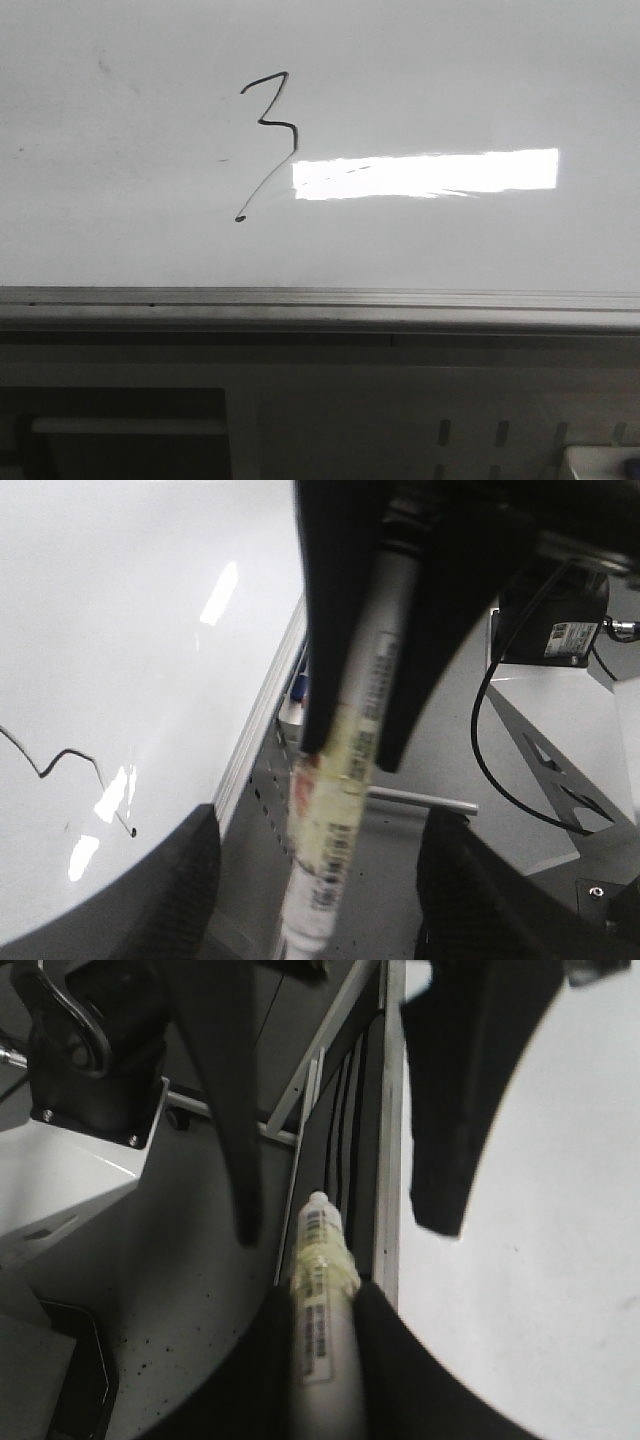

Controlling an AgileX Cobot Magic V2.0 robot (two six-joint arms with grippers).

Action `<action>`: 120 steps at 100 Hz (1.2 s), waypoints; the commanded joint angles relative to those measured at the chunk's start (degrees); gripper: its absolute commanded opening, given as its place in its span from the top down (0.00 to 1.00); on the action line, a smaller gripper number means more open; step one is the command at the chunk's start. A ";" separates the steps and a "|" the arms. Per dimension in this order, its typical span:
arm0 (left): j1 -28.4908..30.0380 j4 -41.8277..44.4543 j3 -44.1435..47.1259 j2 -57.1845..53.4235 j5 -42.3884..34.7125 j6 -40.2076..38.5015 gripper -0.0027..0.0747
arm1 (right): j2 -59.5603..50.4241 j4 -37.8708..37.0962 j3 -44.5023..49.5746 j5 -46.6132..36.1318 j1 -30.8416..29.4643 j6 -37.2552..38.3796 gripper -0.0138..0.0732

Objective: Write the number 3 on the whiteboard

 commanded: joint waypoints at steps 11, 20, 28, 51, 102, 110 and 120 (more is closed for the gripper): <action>0.04 -2.72 -1.91 2.79 -2.36 0.04 0.46 | -1.85 0.89 -2.10 -5.63 1.13 0.38 0.89; 0.04 -2.37 -1.91 3.16 -1.22 0.04 0.50 | -1.85 0.89 -2.10 -5.12 1.13 0.38 0.89; 0.04 -1.19 -1.91 3.16 -0.41 0.04 0.57 | -1.85 0.79 -2.10 -5.12 1.13 0.38 0.89; 0.04 1.09 -1.91 3.16 0.55 -0.07 0.71 | -1.85 0.79 -2.10 -5.12 1.13 0.38 0.89; 0.04 -1.89 -1.91 3.16 -1.87 -0.07 0.72 | -1.85 1.52 -2.10 -4.91 1.26 0.38 0.89; 0.04 -1.89 -1.91 3.16 -1.97 -0.07 0.72 | -1.85 1.52 -2.10 -4.91 1.26 0.38 0.89; 0.04 -1.89 -1.91 3.16 -2.47 -0.07 0.73 | -1.85 1.69 -2.10 -4.80 1.26 0.38 0.89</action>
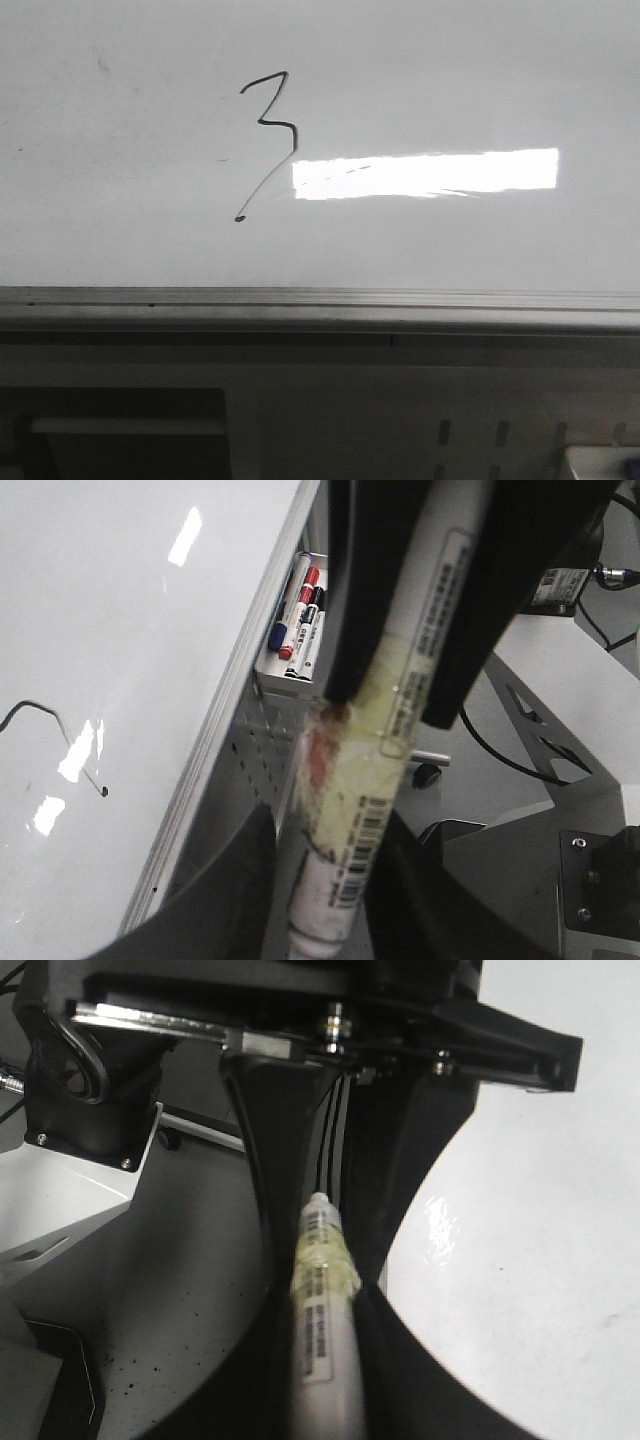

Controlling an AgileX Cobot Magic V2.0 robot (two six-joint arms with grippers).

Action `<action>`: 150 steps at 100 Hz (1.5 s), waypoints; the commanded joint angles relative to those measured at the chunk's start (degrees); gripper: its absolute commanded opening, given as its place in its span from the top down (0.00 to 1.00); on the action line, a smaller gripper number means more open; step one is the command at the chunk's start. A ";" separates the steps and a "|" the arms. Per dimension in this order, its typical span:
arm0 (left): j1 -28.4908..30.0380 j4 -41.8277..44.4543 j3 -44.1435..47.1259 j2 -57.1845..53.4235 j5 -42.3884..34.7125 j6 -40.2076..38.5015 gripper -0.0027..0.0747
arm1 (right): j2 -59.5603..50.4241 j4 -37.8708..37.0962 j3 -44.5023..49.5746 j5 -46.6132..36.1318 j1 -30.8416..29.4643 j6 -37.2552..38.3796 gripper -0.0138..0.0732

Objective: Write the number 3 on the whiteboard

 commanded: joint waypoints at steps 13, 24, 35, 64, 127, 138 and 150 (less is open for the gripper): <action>0.04 -4.09 -1.91 0.04 -5.84 -0.07 0.85 | -1.59 1.81 -1.99 -3.53 0.20 0.25 0.89; 0.04 -4.21 -1.91 0.04 -7.06 -0.07 0.99 | -1.59 1.81 -1.99 -3.66 0.20 0.25 0.74; 0.04 -4.22 -1.91 0.04 -7.62 -0.07 0.99 | -1.70 1.81 -1.99 -5.07 0.09 0.25 0.47; 0.04 -4.22 1.11 0.04 -16.73 -6.73 0.99 | -9.25 1.25 -1.99 -10.05 -7.80 4.68 0.22; 0.04 -15.80 13.62 12.81 -51.48 -12.65 0.99 | -21.02 1.63 4.68 -0.02 -19.52 15.67 0.91; 0.04 -16.07 13.62 15.39 -54.87 -12.65 0.99 | -21.02 1.63 5.31 -0.37 -19.52 15.77 0.91; 0.04 -16.07 13.62 16.18 -59.42 -12.65 0.99 | -21.02 1.63 5.45 -0.38 -19.52 17.29 0.91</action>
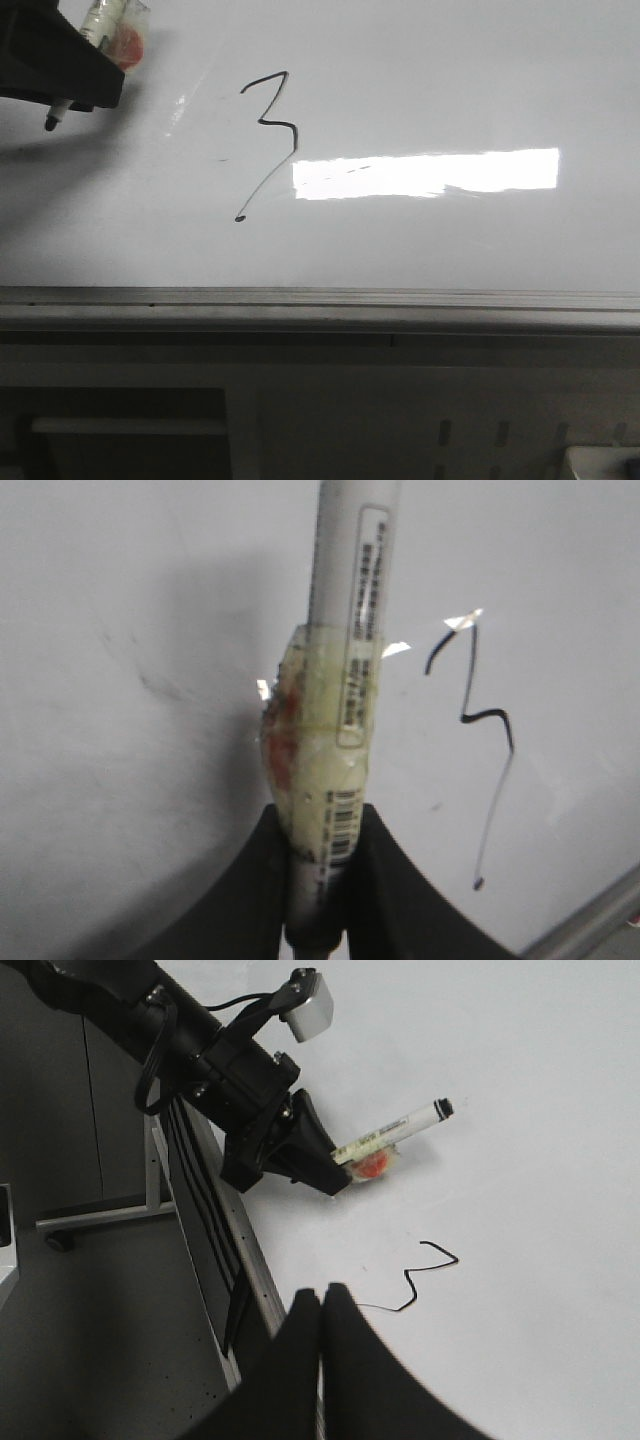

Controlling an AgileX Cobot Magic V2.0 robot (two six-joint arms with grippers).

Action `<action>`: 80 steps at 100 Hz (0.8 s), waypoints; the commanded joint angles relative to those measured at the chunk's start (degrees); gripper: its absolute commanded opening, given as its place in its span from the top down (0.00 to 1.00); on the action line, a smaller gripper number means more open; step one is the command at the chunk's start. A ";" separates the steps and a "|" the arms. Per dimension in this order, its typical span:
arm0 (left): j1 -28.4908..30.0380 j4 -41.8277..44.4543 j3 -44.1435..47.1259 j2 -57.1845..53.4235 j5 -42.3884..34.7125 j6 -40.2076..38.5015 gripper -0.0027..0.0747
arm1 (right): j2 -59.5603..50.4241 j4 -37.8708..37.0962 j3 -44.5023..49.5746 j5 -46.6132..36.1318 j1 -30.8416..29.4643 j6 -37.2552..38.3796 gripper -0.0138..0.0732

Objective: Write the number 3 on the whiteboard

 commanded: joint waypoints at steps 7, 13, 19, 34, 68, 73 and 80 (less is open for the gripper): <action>0.04 -1.48 -1.63 -0.28 -7.42 -0.58 0.99 | -0.44 0.56 -1.40 -4.42 -0.24 1.96 0.91; 0.04 -1.77 -1.63 -0.01 -8.38 -0.58 0.99 | -0.44 0.56 -1.40 -4.42 -0.24 1.96 0.91; 0.04 -4.02 -1.63 0.63 -8.27 -0.58 0.99 | -0.44 0.56 -1.31 -4.42 -0.24 1.96 0.91; -3.67 -5.92 -1.63 2.67 -7.04 -0.58 0.99 | -0.44 0.56 -0.46 -5.28 -0.24 1.96 0.91; -11.95 -6.38 -1.63 5.75 -17.33 -0.58 0.99 | -0.44 0.80 0.80 -5.49 -0.24 2.05 0.91; -11.95 -6.91 -1.63 5.97 -17.75 -0.58 0.99 | -0.44 0.80 0.80 -5.49 -0.24 2.05 0.91; -11.95 -7.34 -1.63 5.97 -18.61 -0.58 0.99 | -0.44 0.80 0.80 -5.49 -0.24 2.05 0.91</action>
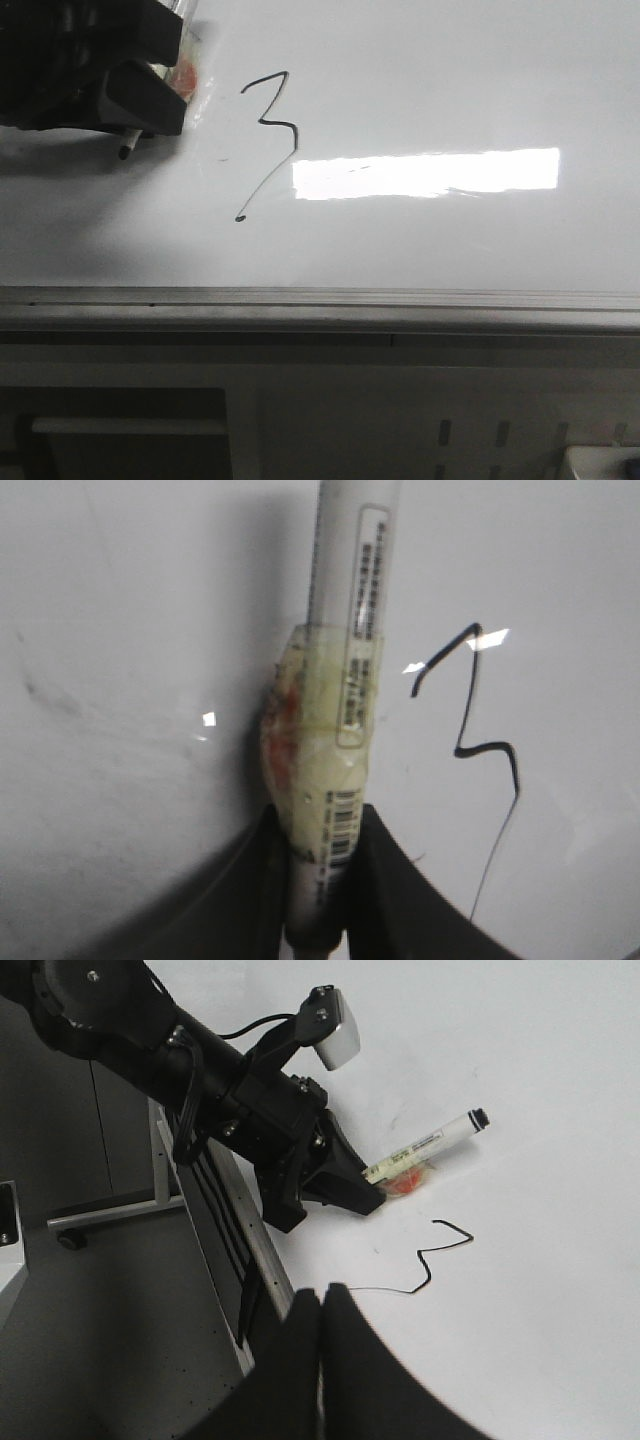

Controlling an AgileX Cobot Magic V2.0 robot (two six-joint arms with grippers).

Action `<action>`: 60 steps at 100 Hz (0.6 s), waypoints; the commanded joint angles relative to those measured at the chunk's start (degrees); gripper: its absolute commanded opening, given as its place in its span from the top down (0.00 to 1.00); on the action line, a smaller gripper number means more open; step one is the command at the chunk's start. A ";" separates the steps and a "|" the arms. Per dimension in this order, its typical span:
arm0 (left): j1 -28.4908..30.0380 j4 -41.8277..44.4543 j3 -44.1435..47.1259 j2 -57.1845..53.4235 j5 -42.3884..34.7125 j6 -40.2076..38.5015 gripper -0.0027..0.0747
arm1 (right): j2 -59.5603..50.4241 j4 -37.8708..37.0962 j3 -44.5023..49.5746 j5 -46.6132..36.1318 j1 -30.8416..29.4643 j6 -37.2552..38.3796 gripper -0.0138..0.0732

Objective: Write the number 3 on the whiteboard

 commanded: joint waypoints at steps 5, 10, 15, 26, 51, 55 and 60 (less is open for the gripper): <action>-0.47 -1.04 -1.63 -0.99 -4.28 -0.45 0.99 | -0.44 0.67 -1.35 -4.45 -0.24 0.11 0.91; -0.47 -1.19 -1.51 -0.99 -5.06 -0.45 0.99 | -0.44 0.67 -1.35 -4.45 -0.24 0.11 0.91; -0.47 -1.47 -1.43 -0.99 -5.69 -0.45 0.99 | -0.44 0.67 -1.35 -4.45 -0.24 0.11 0.91; -0.47 -1.47 -0.41 -0.99 -7.32 -0.45 0.99 | -0.44 0.67 -1.35 -4.45 -0.24 0.11 0.91; -0.47 -2.58 2.65 -0.87 -11.09 -0.45 0.99 | -0.44 0.67 -1.35 -4.68 -0.24 0.11 0.91; -0.47 -2.88 2.65 -0.87 -11.09 -0.45 0.99 | -0.44 0.67 -1.35 -4.80 -0.24 0.11 0.91; -0.47 -3.56 2.65 -0.87 -11.09 -0.45 0.99 | -0.44 0.67 -1.35 -5.22 -0.24 0.11 0.91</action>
